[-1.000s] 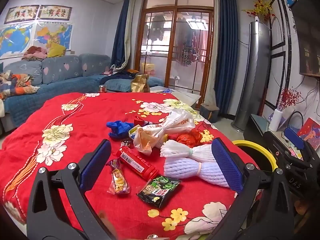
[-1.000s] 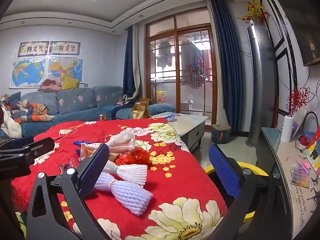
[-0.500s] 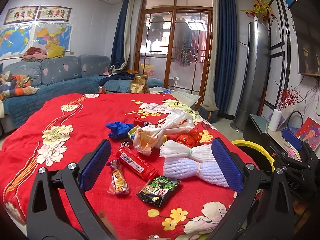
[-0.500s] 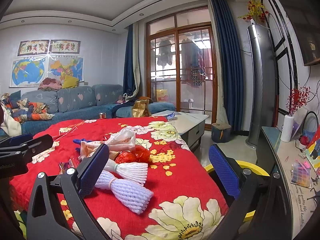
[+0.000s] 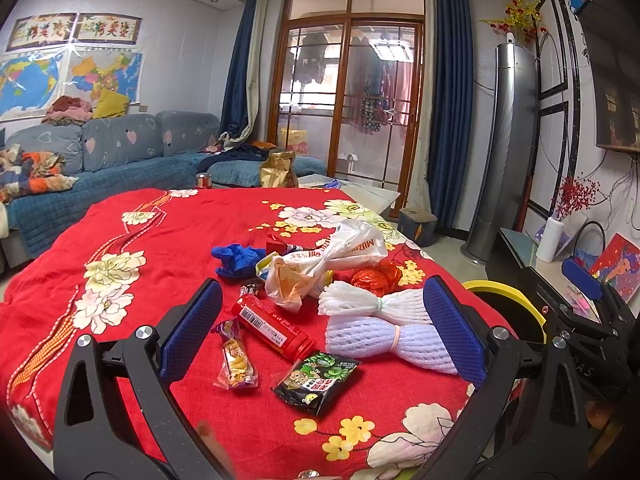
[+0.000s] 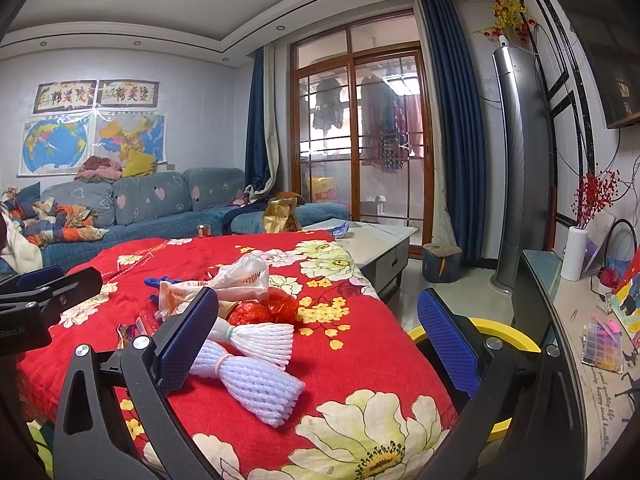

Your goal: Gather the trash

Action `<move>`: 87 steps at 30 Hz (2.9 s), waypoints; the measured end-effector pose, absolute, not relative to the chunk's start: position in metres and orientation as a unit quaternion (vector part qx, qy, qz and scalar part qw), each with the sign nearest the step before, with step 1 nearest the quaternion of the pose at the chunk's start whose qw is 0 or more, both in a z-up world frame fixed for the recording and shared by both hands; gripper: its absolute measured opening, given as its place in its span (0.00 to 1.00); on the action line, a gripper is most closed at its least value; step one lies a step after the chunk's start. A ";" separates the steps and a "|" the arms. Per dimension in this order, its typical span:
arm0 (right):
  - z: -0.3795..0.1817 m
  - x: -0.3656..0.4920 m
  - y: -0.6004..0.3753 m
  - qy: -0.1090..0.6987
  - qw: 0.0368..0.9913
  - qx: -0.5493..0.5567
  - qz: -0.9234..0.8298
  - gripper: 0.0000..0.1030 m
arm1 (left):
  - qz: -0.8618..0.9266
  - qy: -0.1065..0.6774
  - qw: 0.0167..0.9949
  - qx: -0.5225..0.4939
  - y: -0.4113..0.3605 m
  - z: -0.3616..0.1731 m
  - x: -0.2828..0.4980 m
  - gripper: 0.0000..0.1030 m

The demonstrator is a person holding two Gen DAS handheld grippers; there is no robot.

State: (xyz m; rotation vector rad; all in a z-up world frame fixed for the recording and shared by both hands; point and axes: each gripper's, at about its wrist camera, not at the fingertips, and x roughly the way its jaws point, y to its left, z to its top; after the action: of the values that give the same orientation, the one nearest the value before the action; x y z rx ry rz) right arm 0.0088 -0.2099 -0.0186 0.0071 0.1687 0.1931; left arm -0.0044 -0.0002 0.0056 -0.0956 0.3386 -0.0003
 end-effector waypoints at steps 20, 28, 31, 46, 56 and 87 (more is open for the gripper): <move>-0.023 0.010 -0.210 0.088 0.991 0.005 0.098 0.94 | -0.002 0.176 0.983 -0.049 -0.003 0.009 -0.004 0.90; -0.028 0.014 -0.205 0.095 0.989 0.003 0.113 0.94 | 0.014 0.181 0.982 -0.060 0.012 0.002 0.000 0.90; -0.026 0.016 -0.197 0.101 0.986 -0.002 0.130 0.94 | 0.026 0.182 0.981 -0.067 0.021 0.002 0.001 0.90; -0.018 0.017 -0.140 0.144 0.963 -0.034 0.225 0.94 | 0.091 0.197 0.972 -0.087 0.073 -0.004 0.011 0.90; -0.037 0.027 -0.100 0.226 0.940 -0.052 0.252 0.94 | 0.098 0.229 0.963 -0.107 0.109 -0.018 0.021 0.90; -0.092 0.065 -0.088 0.390 0.867 0.026 0.311 0.14 | -0.050 0.397 0.900 -0.175 0.096 -0.091 0.060 0.23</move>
State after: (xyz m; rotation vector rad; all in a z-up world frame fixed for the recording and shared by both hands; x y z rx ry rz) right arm 0.0646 -0.0884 -0.0919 0.0537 0.8160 0.6504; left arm 0.0600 0.0960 -0.0910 -0.3619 0.8210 -0.1038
